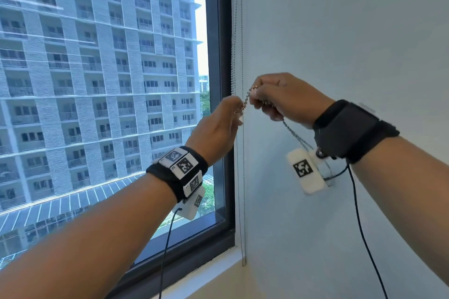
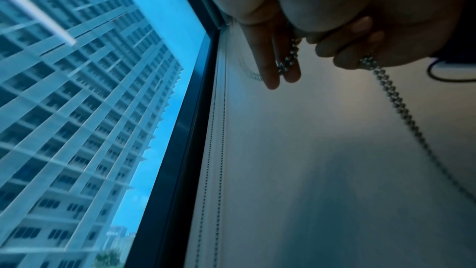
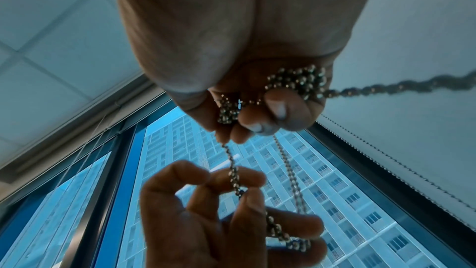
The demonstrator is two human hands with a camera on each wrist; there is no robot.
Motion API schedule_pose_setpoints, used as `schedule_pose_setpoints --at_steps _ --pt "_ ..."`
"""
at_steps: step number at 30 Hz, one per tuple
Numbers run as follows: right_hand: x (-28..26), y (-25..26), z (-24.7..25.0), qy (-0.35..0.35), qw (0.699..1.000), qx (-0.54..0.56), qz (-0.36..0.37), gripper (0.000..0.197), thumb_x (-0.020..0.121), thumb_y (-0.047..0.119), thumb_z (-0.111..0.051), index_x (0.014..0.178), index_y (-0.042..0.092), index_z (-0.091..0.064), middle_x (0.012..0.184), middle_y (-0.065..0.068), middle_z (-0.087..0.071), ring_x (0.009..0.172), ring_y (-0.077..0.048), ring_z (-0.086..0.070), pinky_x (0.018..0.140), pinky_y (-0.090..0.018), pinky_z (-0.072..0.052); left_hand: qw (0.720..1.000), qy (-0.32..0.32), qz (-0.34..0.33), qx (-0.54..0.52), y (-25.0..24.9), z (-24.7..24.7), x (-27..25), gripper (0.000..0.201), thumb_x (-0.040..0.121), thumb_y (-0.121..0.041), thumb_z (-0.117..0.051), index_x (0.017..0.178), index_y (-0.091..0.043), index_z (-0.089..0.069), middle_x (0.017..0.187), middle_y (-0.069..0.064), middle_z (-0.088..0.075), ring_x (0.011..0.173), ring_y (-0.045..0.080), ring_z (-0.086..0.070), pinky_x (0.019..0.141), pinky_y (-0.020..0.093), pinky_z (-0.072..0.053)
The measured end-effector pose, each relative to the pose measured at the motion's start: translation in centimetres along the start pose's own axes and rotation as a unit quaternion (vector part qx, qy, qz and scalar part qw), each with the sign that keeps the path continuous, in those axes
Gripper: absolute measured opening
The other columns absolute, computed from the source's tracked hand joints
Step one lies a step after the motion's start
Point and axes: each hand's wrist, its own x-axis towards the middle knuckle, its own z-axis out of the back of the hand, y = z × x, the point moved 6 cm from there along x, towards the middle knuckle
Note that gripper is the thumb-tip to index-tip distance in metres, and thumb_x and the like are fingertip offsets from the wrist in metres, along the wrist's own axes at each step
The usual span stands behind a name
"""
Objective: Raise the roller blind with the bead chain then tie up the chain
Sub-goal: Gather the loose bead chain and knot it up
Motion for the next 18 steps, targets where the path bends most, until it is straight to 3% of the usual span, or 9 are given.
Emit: schedule_pose_setpoints --at_steps 3,5,7,10,12,13,15,16,18 --pt "2.0 0.5 0.2 -0.017 1.0 0.024 -0.01 0.017 0.096 0.019 -0.052 0.088 0.009 -0.063 0.074 -0.004 -0.06 0.058 -0.019 -0.045 0.047 -0.028 -0.034 0.998 -0.054 0.008 -0.014 0.2 0.5 0.5 0.031 0.094 0.004 -0.047 0.106 -0.023 -0.038 0.104 0.007 -0.056 0.07 0.02 -0.07 0.055 0.04 -0.058" --pt "3.0 0.7 0.2 -0.026 0.999 0.03 -0.02 0.016 0.096 0.02 -0.052 0.089 0.01 -0.063 0.075 -0.004 -0.059 0.054 -0.015 -0.044 0.046 -0.027 -0.034 0.995 -0.073 0.068 -0.012 1.3 0.7 0.8 0.03 0.089 0.005 -0.046 0.097 -0.023 -0.051 0.106 -0.001 -0.048 0.07 0.025 -0.067 0.057 0.043 -0.058" --pt "3.8 0.7 -0.3 -0.02 0.999 0.019 -0.023 0.016 0.096 0.02 -0.053 0.088 0.01 -0.062 0.074 -0.004 -0.058 0.053 -0.014 -0.043 0.044 -0.026 -0.034 0.983 -0.098 0.154 -0.027 2.5 1.1 1.3 0.035 0.092 0.003 -0.045 0.109 -0.021 -0.064 0.107 -0.001 -0.045 0.076 0.029 -0.066 0.062 0.046 -0.059" --pt "4.8 1.0 -1.8 -0.003 1.0 -0.022 -0.015 0.017 0.095 0.02 -0.054 0.086 0.008 -0.062 0.075 -0.011 -0.058 0.055 -0.023 -0.043 0.042 -0.026 -0.035 0.969 -0.084 0.23 0.024 3.8 1.6 2.4 0.045 0.095 0.0 -0.042 0.135 -0.015 -0.056 0.113 0.011 -0.051 0.089 0.028 -0.062 0.079 0.043 -0.056" --pt "5.5 1.6 -2.5 -0.008 0.998 -0.063 0.008 0.019 0.095 0.02 -0.055 0.087 0.004 -0.062 0.072 -0.011 -0.059 0.055 -0.023 -0.045 0.041 -0.025 -0.037 0.958 -0.071 0.273 0.049 4.6 2.1 2.8 0.041 0.096 -0.006 -0.04 0.135 -0.008 -0.053 0.112 0.017 -0.057 0.089 0.033 -0.064 0.079 0.046 -0.057" --pt "5.8 2.0 -2.6 -0.016 0.995 -0.093 0.023 0.02 0.095 0.019 -0.055 0.086 0.003 -0.063 0.068 -0.005 -0.059 0.05 -0.018 -0.047 0.042 -0.023 -0.038 0.952 -0.067 0.296 0.045 5.1 2.4 3.0 0.04 0.095 -0.008 -0.04 0.132 -0.005 -0.053 0.111 0.02 -0.059 0.087 0.037 -0.066 0.076 0.048 -0.058" --pt "6.5 3.1 -2.5 -0.042 0.985 -0.158 0.053 0.02 0.096 0.019 -0.054 0.082 0.007 -0.062 0.062 0.007 -0.054 0.041 -0.001 -0.047 0.044 -0.013 -0.035 0.937 0.0 0.347 0.043 6.0 2.1 3.2 0.037 0.096 -0.01 -0.043 0.13 -0.002 -0.056 0.119 0.02 -0.062 0.09 0.036 -0.069 0.074 0.046 -0.06" --pt "6.9 3.4 -2.3 -0.053 0.979 -0.185 0.066 0.02 0.097 0.019 -0.053 0.081 0.009 -0.061 0.064 0.008 -0.053 0.043 0.002 -0.049 0.045 -0.012 -0.034 0.928 0.059 0.366 0.036 6.1 1.7 3.4 0.032 0.097 -0.011 -0.047 0.125 -0.003 -0.061 0.119 0.015 -0.064 0.09 0.029 -0.071 0.073 0.038 -0.061" --pt "7.6 3.3 -1.9 -0.07 0.966 -0.234 0.082 0.023 0.097 0.021 -0.053 0.084 0.005 -0.062 0.073 0.002 -0.057 0.056 -0.002 -0.05 0.055 -0.022 -0.036 0.906 0.128 0.404 -0.011 6.6 1.4 3.5 0.015 0.096 -0.015 -0.056 0.104 -0.011 -0.068 0.089 0.002 -0.067 0.071 0.011 -0.065 0.052 0.016 -0.053"
